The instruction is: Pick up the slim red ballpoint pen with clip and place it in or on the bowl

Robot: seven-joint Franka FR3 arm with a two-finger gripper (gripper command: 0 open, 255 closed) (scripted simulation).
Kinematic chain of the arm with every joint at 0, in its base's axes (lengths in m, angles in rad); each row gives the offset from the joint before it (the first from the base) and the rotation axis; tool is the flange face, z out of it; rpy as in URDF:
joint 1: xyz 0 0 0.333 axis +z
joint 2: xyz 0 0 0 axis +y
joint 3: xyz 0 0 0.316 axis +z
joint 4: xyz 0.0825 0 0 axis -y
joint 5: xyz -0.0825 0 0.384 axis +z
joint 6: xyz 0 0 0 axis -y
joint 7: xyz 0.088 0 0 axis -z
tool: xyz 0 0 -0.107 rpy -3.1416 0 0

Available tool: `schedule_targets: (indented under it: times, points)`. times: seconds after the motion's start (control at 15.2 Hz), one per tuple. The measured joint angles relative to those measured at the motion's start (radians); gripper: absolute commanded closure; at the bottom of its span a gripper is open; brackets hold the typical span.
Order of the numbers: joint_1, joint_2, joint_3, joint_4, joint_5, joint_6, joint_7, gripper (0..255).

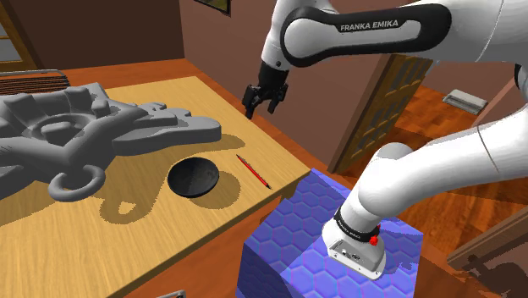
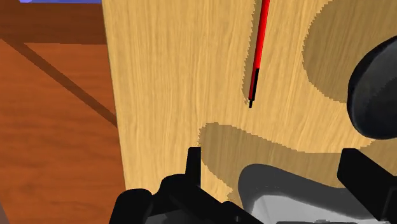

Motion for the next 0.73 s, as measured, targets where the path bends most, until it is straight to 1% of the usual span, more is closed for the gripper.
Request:
schedule_targets:
  times: [0.07, 0.53, 0.66, 0.73]
  points:
    - [0.001, 0.016, 0.007, -0.02, 0.003, 0.03, 0.006, 0]
    - [0.008, 0.226, 0.061, -0.063, 0.017, 0.234, 0.063, 0]
    - [0.011, 0.3, 0.08, -0.057, 0.016, 0.289, 0.086, 0]
    - [0.012, 0.317, 0.085, -0.062, 0.017, 0.309, 0.092, 0]
